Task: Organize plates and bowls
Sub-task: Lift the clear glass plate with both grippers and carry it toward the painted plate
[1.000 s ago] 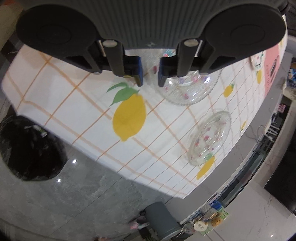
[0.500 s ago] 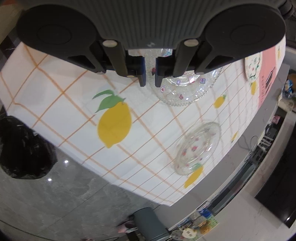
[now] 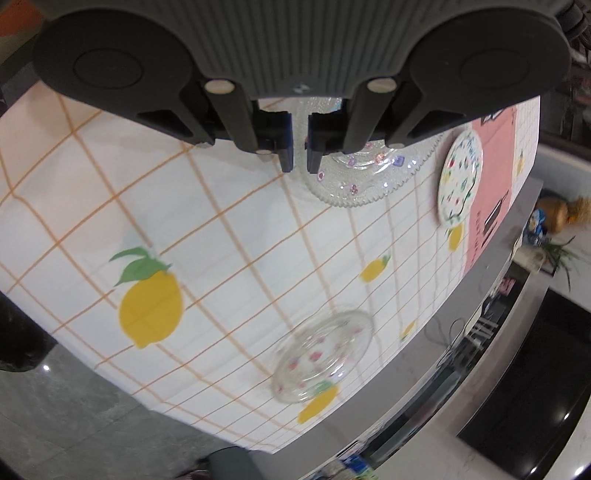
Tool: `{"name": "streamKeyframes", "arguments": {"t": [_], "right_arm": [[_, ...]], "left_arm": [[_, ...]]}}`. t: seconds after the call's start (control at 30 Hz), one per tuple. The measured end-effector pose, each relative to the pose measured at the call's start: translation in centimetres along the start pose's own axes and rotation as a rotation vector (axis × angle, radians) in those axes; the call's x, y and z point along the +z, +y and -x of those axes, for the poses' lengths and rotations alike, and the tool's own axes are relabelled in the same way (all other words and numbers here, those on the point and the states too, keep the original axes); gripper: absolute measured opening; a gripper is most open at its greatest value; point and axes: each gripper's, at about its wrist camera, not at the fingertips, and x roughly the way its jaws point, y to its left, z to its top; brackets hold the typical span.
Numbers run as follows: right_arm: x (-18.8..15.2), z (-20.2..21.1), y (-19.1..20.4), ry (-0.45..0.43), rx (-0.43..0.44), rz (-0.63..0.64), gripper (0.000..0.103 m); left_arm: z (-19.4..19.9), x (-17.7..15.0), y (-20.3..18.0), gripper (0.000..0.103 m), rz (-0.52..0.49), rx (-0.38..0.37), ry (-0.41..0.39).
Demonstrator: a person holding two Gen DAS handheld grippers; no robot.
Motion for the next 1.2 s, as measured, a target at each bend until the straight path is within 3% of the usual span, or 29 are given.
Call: {"name": "streamKeyframes", "arguments": {"t": [0.17,0.5,0.7,1.2], "right_arm": [[-0.7,0.4,0.7,0.004,0.018,0.042,0.005],[-1.3,-0.9,0.8,0.068,-0.046,0.079,0.007],[-1.6,-1.0,1.0,0.088,-0.049,0.103,0.008],[-1.8,-1.2,0.9,0.125,-0.006,0.076,0.007]], "left_arm": [[0.7,-0.6,-0.2,0.008,-0.044,0.030,-0.020],[0.1,-2.7,-1.4,0.010,-0.191,0.142,-0.031],[-1.2,-3.9,-1.6,0.012,-0.252,0.231,0.019],[-1.1,-3.7,-1.5,0.014,-0.328,0.247,0.022]]}}
